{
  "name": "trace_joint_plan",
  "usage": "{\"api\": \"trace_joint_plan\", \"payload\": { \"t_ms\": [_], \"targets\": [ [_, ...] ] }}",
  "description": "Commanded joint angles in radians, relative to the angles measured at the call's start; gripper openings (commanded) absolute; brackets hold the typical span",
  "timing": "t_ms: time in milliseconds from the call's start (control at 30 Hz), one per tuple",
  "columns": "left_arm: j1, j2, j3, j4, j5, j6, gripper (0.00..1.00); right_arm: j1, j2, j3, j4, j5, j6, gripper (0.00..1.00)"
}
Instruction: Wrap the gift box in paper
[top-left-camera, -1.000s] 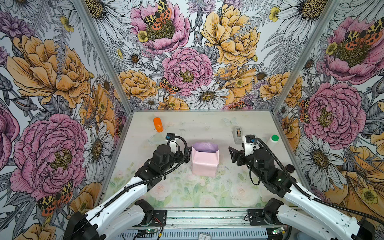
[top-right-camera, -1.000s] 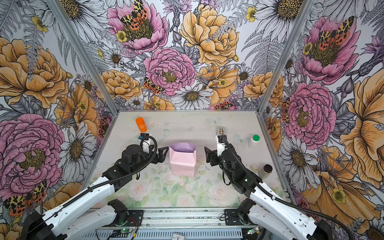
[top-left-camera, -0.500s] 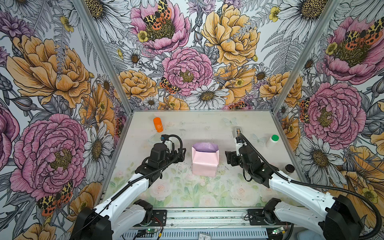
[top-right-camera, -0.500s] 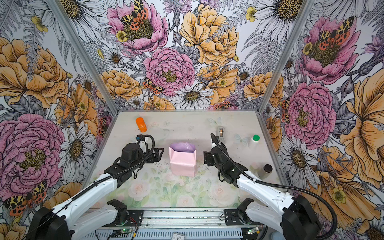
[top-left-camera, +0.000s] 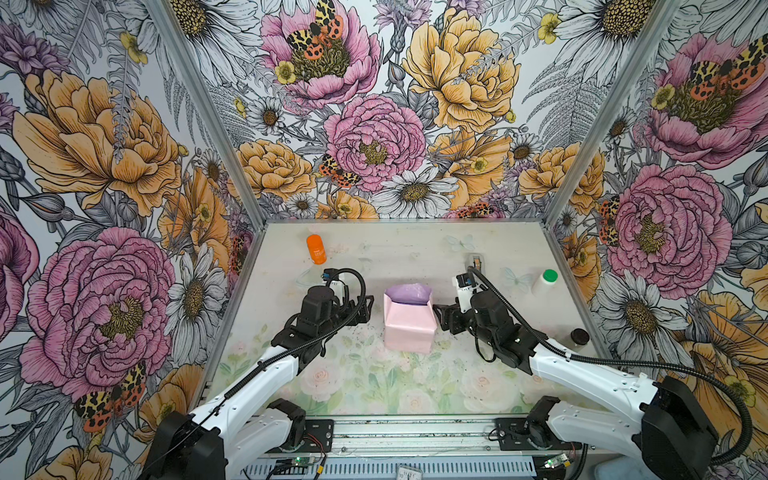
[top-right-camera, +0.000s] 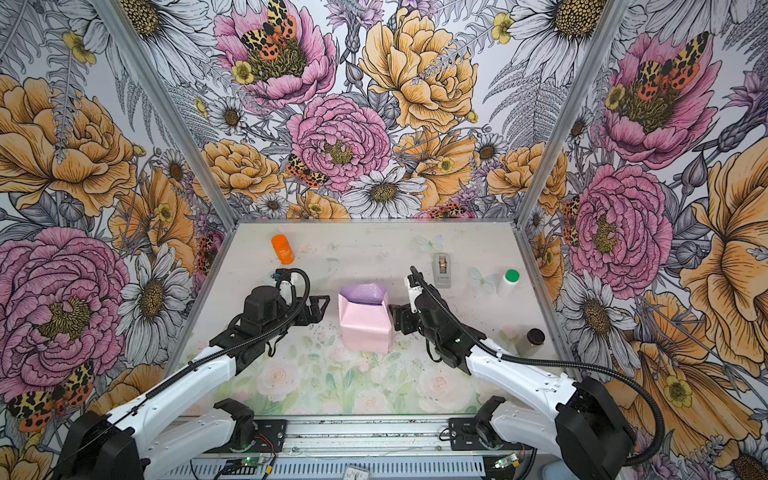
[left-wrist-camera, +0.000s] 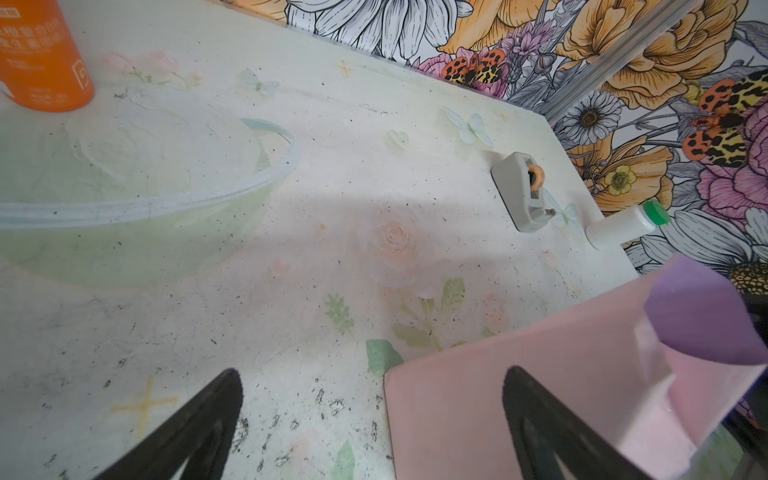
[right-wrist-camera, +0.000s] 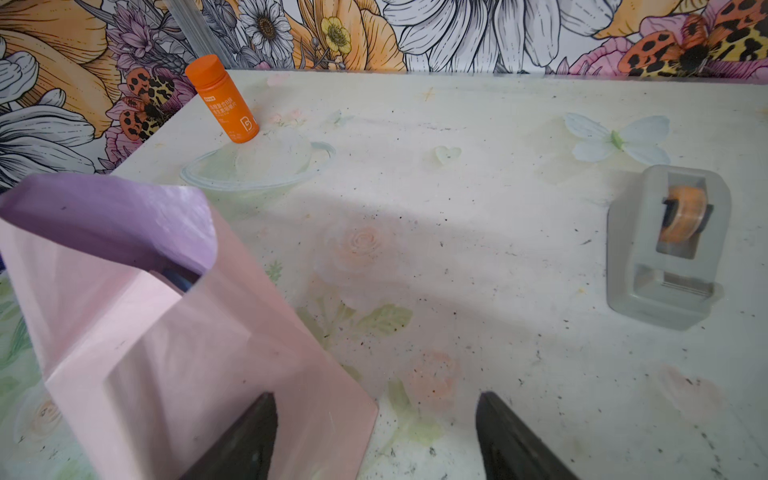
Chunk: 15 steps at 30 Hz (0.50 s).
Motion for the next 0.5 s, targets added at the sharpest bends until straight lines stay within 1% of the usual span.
{"api": "trace_joint_plan", "payload": {
  "t_ms": [0,200,467],
  "targets": [
    [0.006,0.009,-0.017,0.041,0.033,-0.019,0.99,0.014,0.016,0.006,0.024,-0.028,-0.008,0.77],
    [0.005,0.013,-0.019,0.051,0.038,-0.020,0.99,0.025,0.026,0.005,0.020,-0.042,-0.018,0.77],
    [0.006,0.037,-0.033,0.118,0.089,-0.040,0.99,0.025,0.052,0.004,-0.023,-0.096,-0.060,0.78]
  ]
}}
